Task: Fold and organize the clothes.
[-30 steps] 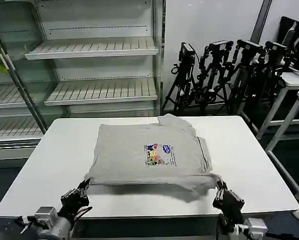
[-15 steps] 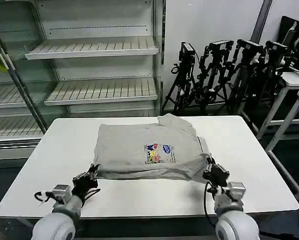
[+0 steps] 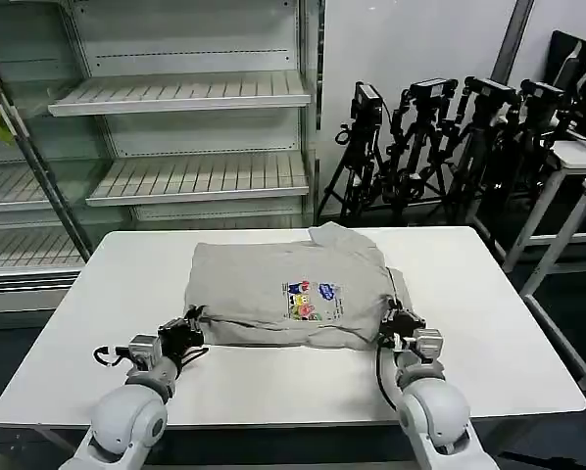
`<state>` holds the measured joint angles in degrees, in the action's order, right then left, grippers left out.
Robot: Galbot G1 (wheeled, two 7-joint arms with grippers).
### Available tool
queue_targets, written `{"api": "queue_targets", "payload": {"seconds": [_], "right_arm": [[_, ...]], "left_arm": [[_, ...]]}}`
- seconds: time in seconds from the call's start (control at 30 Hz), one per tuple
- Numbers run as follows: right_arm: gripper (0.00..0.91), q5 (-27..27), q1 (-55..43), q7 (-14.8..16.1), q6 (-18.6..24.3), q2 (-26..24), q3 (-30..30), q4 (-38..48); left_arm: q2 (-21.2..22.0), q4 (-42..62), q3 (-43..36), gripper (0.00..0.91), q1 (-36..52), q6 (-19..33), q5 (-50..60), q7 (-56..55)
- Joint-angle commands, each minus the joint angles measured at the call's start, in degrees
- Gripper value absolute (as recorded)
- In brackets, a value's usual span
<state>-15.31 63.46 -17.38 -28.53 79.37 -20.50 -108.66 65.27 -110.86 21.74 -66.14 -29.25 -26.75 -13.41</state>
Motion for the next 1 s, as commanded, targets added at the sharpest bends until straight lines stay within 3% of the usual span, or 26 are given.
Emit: {"api": "queue_targets", "payload": {"seconds": [0.03,0.13,0.17,0.2,0.23,0.37,0.5,0.63,0.83,1.0], "right_arm": [[0.0,1.3,-2.5,-0.2,0.2,2.2,0.5,4.6],[0.0,1.4,-2.6,-0.2,0.3,2.8,0.4,5.0],[0.0,1.5,-2.7,-0.2,0.3,2.9,0.4,5.1],[0.141,1.8,-2.8,-0.2,0.2,3.1,0.5,5.5],[0.907,2.1,-3.0,0.1,0.1,3.4,0.6,5.9],[0.907,3.9,-4.1,1.3,-1.3,4.5,1.0,8.5],[0.907,5.9,-2.9,2.5,0.4,4.8,0.9,8.4],[0.907,5.6,0.4,3.3,2.4,3.9,-0.6,4.5],[0.907,5.5,6.6,3.6,0.5,3.0,-3.9,-3.5],[0.907,5.5,10.1,3.3,0.0,3.4,-5.6,-3.7]], "left_arm": [[-0.2,2.4,-1.1,0.05,2.3,0.4,0.3,-0.8],[0.0,2.6,-1.3,0.071,2.4,0.6,0.3,-1.1],[0.0,2.8,-1.5,0.202,2.5,0.6,0.3,-1.0],[0.1,3.0,-1.5,0.292,2.5,0.6,0.3,-1.0],[0.1,3.2,-1.7,0.907,2.6,0.6,0.4,-1.0],[0.6,4.3,-2.5,0.907,3.1,-0.1,0.5,-0.9],[0.7,4.0,-2.0,0.907,2.5,0.0,0.5,-1.1],[0.3,1.5,-0.1,0.907,0.3,0.0,-0.1,-1.0],[1.0,-1.9,4.5,0.907,-5.4,0.0,-2.3,-0.9],[1.5,-1.2,5.2,0.907,-7.1,-1.2,-6.4,-1.0]]}}
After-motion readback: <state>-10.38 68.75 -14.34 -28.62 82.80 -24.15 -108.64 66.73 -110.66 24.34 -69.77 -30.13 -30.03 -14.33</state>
